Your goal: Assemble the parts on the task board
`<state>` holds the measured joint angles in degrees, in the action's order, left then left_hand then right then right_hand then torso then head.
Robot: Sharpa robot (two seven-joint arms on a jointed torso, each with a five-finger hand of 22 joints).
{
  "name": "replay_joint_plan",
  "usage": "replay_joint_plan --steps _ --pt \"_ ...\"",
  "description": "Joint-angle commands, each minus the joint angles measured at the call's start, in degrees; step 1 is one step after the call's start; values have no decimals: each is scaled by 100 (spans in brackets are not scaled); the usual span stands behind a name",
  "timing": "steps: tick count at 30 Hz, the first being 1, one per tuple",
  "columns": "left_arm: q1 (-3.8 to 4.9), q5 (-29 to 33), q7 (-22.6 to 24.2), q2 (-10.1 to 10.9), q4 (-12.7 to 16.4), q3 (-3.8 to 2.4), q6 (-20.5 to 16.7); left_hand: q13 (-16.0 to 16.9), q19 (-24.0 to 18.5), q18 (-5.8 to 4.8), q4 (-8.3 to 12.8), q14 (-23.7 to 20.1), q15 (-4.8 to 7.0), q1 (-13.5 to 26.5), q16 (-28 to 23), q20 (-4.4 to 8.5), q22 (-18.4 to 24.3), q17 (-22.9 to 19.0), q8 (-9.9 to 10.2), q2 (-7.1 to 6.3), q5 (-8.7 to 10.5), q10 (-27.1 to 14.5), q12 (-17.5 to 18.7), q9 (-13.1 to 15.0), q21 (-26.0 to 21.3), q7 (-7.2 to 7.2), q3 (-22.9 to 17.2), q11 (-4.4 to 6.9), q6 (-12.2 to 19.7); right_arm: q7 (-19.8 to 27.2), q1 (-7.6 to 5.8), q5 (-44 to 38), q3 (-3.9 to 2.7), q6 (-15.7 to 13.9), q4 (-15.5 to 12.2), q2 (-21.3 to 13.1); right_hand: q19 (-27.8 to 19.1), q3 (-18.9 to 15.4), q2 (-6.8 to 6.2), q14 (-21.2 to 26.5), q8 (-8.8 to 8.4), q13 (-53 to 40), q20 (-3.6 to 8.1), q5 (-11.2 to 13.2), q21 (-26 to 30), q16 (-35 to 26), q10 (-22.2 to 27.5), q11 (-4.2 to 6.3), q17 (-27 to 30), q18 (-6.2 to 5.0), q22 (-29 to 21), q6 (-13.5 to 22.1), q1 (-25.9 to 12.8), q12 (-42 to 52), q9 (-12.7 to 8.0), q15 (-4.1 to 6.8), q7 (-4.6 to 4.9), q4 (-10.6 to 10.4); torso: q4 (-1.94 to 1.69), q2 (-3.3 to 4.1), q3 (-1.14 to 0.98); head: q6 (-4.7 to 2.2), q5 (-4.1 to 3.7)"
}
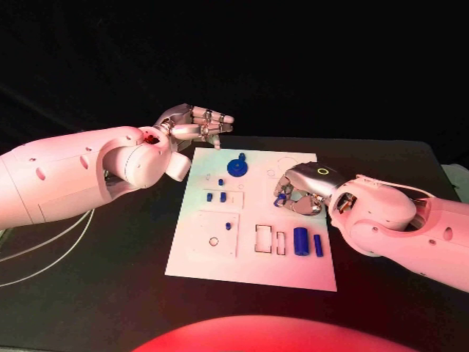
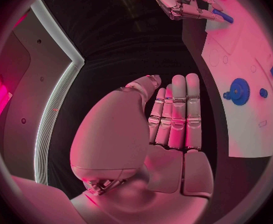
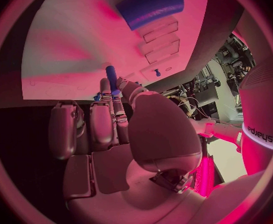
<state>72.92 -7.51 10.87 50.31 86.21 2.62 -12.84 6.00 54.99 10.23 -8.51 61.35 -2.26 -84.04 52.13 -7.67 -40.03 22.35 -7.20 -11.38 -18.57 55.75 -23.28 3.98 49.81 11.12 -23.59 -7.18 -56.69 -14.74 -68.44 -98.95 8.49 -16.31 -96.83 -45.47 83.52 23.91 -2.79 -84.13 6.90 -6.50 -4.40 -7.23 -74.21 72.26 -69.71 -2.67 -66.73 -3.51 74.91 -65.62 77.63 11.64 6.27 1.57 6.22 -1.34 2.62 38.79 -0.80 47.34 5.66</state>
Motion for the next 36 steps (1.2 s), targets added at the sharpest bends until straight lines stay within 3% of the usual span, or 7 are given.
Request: replay_joint_plan --steps 1,8,12,18,23,27,36 --pt "2 -21 21 -19 -12 -2 88 -5 30 39 -3 22 -34 19 -27 -8 5 -6 3 23 19 -49 -29 4 -29 -22 33 9 30 82 -19 9 -10 -328 -83 -40 13 99 28 -188 93 2 21 -33 -29 15 -38 6 16 15 798 -36 98 -31 203 26 9 61 1 -2 -1 -17 -11" --pt "1 -21 11 -26 -34 -2 81 -5 30 39 -3 22 -34 19 -27 -8 5 -6 3 23 19 -49 -29 4 -29 -22 33 9 30 93 -79 167 -36 -354 -309 -171 10 173 -10 -181 106 6 16 -49 -25 1 -46 -4 38 14 804 -36 114 -63 238 20 29 142 -11 10 -3 -35 1" --pt "1 -21 4 -25 -44 -2 74 -5 30 39 -3 22 -34 19 -27 -8 5 -6 3 23 19 -49 -29 4 -29 -22 33 9 30 117 -184 407 -58 -385 -571 -328 11 211 -33 -176 106 10 12 -66 -29 -7 -47 -15 52 15 811 -27 113 -88 256 13 46 185 -4 8 8 -36 27" --pt "1 -21 3 -29 -58 -2 67 -6 32 40 3 21 -33 10 -28 -6 7 -7 3 26 18 -52 -31 4 -31 -22 30 9 32 191 -276 663 -88 -441 -938 -428 11 203 -84 -175 107 14 4 -67 -31 -9 -44 -28 56 16 817 -22 55 -118 275 1 55 197 1 2 2 -32 92" --pt "0 -21 5 -52 -67 -2 77 -6 33 40 4 21 -33 8 -28 -6 7 -8 3 26 18 -53 -31 4 -31 -22 29 10 32 276 -292 767 -93 -431 -1102 -235 5 197 -100 -172 104 17 -1 -68 -17 -17 -39 -33 69 14 813 -16 22 -135 284 -3 56 195 -9 5 -1 -9 221" --pt "0 -21 8 -71 -79 -1 78 -6 33 40 4 21 -33 8 -28 -6 7 -8 3 26 18 -53 -31 4 -31 -22 29 10 32 335 -265 746 -79 -394 -1122 42 2 197 -101 -172 103 17 -1 -69 -11 -16 -38 -34 68 12 811 -14 16 -138 285 -4 57 194 0 5 3 36 376" --pt "-1 -20 13 -114 -94 -1 78 -6 33 40 4 21 -33 8 -28 -6 7 -8 3 26 18 -53 -31 4 -31 -22 29 10 32 412 -10 574 3 -221 -848 690 8 197 -102 -173 101 18 -2 -71 -25 -11 -36 -35 62 16 818 -10 8 -144 287 -5 58 193 -11 11 14 135 608"
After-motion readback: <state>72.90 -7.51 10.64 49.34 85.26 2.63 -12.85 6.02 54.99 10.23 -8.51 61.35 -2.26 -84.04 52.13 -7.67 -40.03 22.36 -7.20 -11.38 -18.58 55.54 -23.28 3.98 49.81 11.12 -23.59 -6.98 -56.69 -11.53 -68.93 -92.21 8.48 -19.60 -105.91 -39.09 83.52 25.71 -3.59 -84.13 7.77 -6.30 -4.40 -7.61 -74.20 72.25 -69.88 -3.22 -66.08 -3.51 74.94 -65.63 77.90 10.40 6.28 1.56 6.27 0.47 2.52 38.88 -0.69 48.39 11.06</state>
